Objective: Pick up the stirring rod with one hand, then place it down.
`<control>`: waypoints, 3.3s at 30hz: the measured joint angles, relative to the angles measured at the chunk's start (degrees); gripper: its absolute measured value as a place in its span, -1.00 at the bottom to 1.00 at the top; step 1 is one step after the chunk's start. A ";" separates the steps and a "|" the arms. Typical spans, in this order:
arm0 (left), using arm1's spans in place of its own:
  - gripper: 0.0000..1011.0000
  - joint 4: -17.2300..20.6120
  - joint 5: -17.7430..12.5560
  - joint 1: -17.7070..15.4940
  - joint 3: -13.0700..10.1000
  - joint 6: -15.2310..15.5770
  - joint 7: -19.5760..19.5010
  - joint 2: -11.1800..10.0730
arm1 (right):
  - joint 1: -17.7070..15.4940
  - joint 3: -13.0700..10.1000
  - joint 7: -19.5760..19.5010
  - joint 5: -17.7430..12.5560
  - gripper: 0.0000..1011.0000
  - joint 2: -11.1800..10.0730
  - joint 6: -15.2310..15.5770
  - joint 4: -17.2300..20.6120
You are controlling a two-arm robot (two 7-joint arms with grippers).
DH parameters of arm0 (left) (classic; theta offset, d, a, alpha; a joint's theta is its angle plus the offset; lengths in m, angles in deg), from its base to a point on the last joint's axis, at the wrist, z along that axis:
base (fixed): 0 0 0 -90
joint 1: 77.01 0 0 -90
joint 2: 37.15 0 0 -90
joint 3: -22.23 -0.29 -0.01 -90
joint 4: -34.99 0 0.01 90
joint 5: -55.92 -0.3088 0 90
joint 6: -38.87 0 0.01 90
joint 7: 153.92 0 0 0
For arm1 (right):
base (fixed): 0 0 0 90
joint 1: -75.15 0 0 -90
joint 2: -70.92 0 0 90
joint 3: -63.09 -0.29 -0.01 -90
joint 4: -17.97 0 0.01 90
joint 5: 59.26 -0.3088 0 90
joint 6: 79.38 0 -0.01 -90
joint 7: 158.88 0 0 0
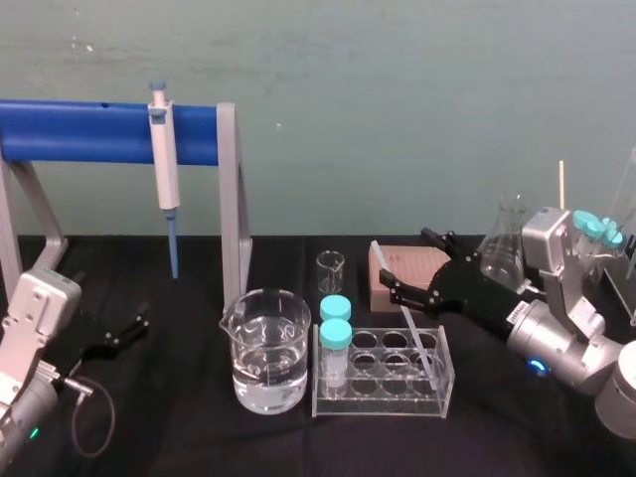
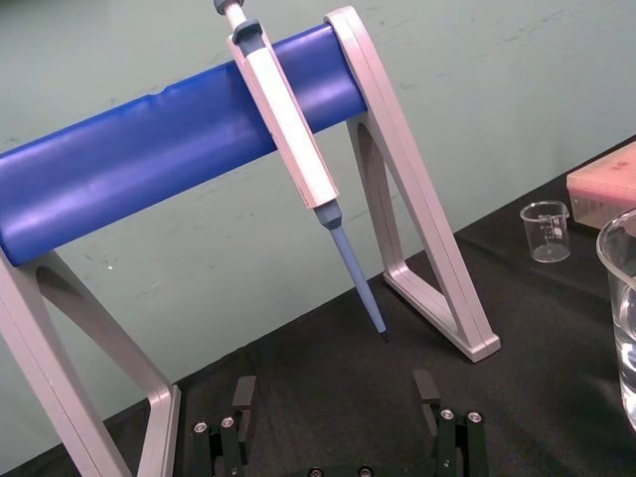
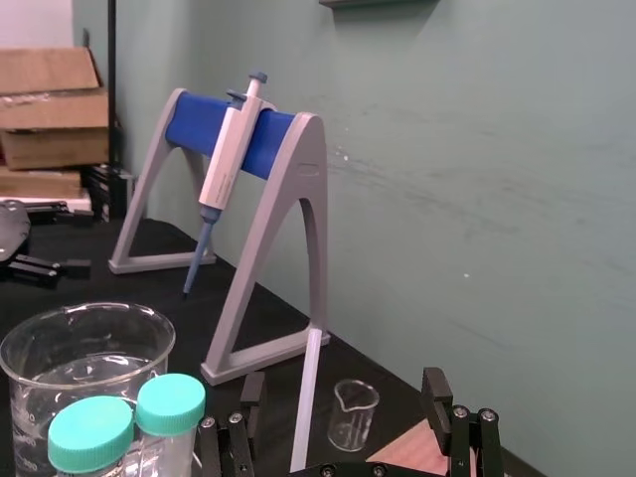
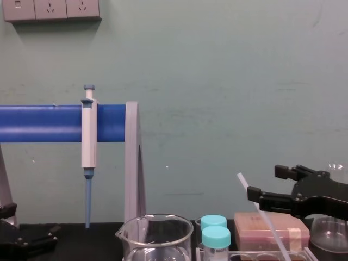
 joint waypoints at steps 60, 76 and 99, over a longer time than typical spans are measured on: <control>0.98 0.00 0.00 0.00 0.00 0.00 0.00 0.00 | 6.10 -0.41 13.04 -4.87 0.51 5.70 3.67 -12.32; 0.98 0.00 0.00 0.00 0.00 0.00 0.00 0.00 | 6.12 -0.41 13.06 -4.85 -0.51 5.70 3.63 -12.33; 0.98 0.00 0.01 0.00 0.00 0.00 0.00 0.00 | 6.12 -0.41 13.06 -4.86 -0.86 5.70 3.64 -12.33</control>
